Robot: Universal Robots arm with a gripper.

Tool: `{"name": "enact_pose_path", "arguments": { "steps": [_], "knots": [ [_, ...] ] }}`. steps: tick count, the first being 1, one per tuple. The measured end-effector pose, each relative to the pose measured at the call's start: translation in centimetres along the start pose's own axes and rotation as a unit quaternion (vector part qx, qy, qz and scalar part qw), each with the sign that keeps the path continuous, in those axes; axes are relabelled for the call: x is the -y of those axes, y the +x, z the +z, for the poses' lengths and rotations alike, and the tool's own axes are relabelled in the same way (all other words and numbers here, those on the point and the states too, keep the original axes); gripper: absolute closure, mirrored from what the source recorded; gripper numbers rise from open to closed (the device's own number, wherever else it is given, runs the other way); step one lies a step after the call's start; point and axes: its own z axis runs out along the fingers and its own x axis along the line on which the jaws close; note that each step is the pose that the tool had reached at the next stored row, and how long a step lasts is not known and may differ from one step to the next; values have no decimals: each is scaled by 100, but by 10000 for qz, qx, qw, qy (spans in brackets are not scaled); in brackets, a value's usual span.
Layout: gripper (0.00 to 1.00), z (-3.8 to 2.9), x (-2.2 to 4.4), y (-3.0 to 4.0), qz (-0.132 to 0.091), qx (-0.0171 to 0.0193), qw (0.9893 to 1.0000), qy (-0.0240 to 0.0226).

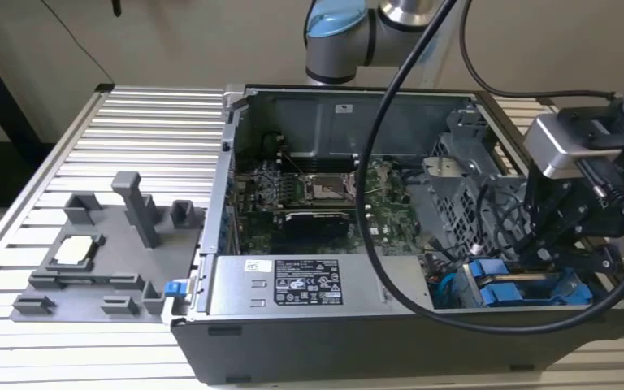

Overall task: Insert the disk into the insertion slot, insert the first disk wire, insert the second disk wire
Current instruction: 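Insert the second disk wire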

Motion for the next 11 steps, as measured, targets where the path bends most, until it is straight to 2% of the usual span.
{"name": "enact_pose_path", "arguments": {
  "steps": [11],
  "knots": [
    [84,44,22,5,152,4,9999,17]
  ]
}}
